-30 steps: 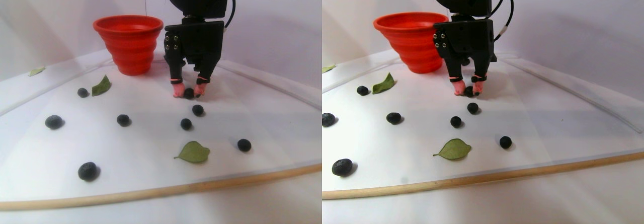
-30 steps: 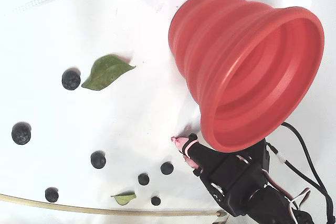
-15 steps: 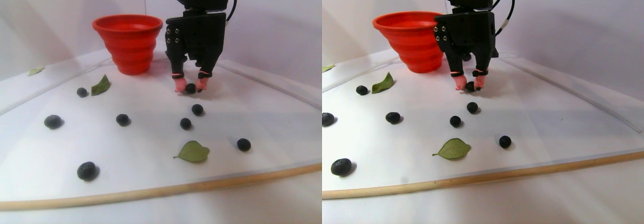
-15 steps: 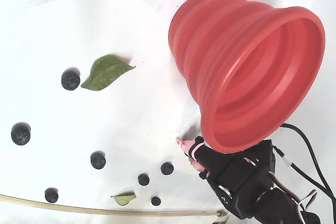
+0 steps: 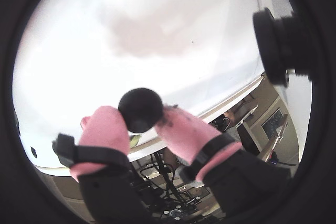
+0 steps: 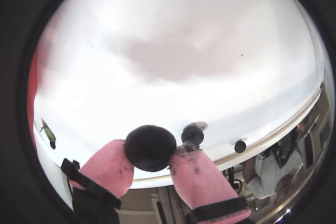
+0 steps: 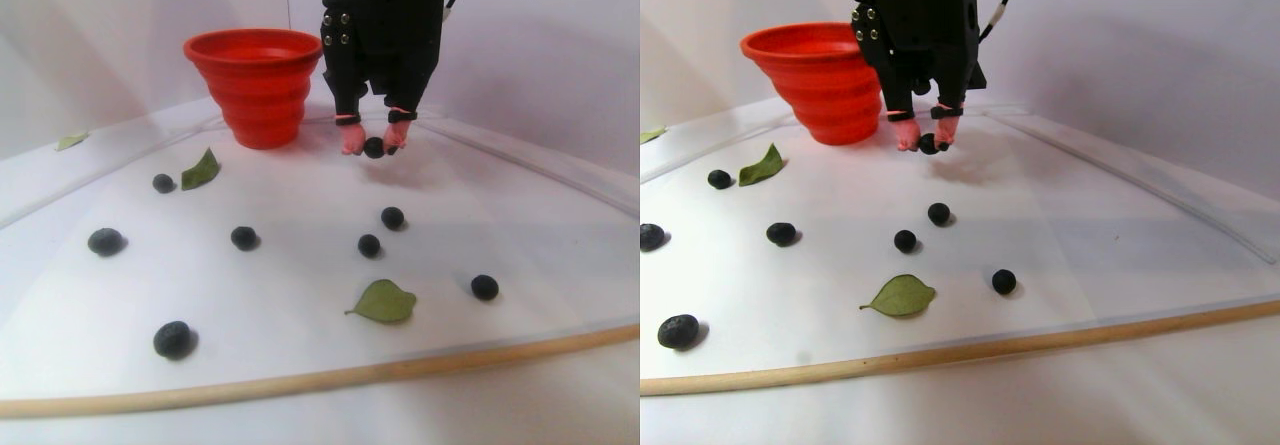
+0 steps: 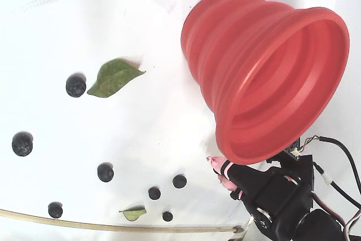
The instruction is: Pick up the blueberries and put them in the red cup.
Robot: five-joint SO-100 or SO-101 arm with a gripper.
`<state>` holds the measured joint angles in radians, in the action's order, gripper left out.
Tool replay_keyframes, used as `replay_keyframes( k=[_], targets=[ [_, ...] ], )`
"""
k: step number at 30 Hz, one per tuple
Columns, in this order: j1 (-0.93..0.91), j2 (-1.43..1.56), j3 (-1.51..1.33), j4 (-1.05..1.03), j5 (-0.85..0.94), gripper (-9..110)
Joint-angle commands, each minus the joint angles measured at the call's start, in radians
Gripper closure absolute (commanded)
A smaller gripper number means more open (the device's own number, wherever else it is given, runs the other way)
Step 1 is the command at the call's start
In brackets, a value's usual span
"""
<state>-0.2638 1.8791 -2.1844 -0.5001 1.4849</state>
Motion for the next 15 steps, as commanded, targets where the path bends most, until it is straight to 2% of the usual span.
replay_keyframes(
  k=[1,15],
  targets=[
    [0.008,0.123,0.049,-0.051,-0.012,89],
    [0.071,0.256,0.135,-0.264,-0.052,89]
  ],
)
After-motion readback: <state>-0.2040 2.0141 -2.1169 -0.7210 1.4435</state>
